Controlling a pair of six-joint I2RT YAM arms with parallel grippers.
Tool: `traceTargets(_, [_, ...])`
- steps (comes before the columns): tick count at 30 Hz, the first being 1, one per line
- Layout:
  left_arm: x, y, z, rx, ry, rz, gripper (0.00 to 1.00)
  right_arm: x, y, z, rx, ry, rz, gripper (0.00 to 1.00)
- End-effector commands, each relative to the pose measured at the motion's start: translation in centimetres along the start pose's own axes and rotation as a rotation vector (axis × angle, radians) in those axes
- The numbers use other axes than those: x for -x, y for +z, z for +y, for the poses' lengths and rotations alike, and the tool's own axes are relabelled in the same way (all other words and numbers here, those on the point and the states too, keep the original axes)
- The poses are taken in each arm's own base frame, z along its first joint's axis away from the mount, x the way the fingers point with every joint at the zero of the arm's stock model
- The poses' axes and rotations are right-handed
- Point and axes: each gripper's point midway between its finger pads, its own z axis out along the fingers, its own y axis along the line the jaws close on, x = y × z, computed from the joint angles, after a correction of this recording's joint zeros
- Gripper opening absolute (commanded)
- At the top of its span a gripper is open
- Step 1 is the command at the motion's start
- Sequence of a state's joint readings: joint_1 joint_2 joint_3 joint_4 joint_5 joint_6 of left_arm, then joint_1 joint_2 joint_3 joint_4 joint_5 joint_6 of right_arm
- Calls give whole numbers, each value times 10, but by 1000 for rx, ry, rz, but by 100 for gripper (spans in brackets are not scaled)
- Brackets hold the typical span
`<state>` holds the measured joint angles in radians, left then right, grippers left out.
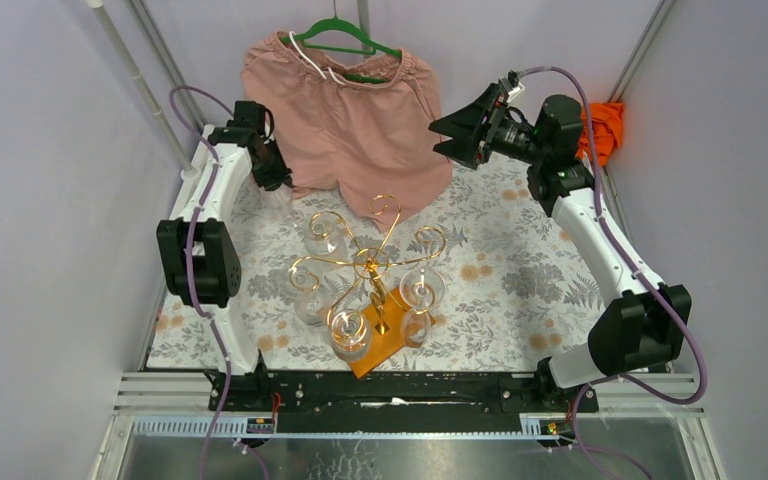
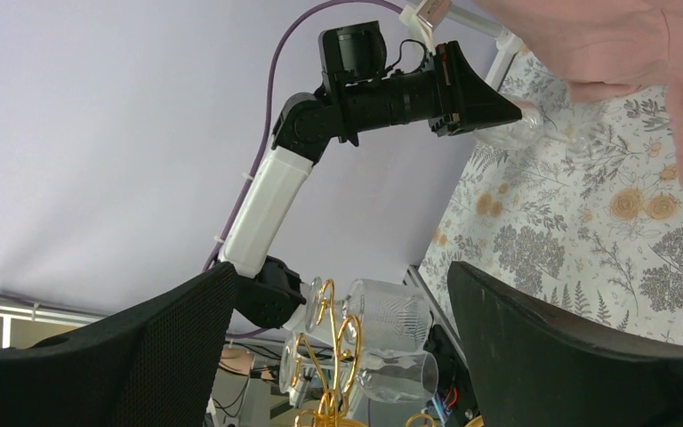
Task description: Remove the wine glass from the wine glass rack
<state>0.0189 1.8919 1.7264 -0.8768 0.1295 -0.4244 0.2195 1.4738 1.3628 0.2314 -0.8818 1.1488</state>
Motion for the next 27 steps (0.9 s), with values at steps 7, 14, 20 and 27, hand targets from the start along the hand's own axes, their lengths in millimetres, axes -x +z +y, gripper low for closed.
traceTargets(7, [27,-40,-11,14,38,-93,38,2,0,5,46,-11,1,96])
traceTargets(14, [35,-67,-17,11,38,-135,39,1,0,5,52,-7,1,96])
traceTargets(20, [59,-160,-52,-152,13,-361,39,-2,-2,4,53,-5,-2,96])
traceTargets(27, [14,-272,-138,-797,51,-447,44,-5,-8,10,59,-14,-15,96])
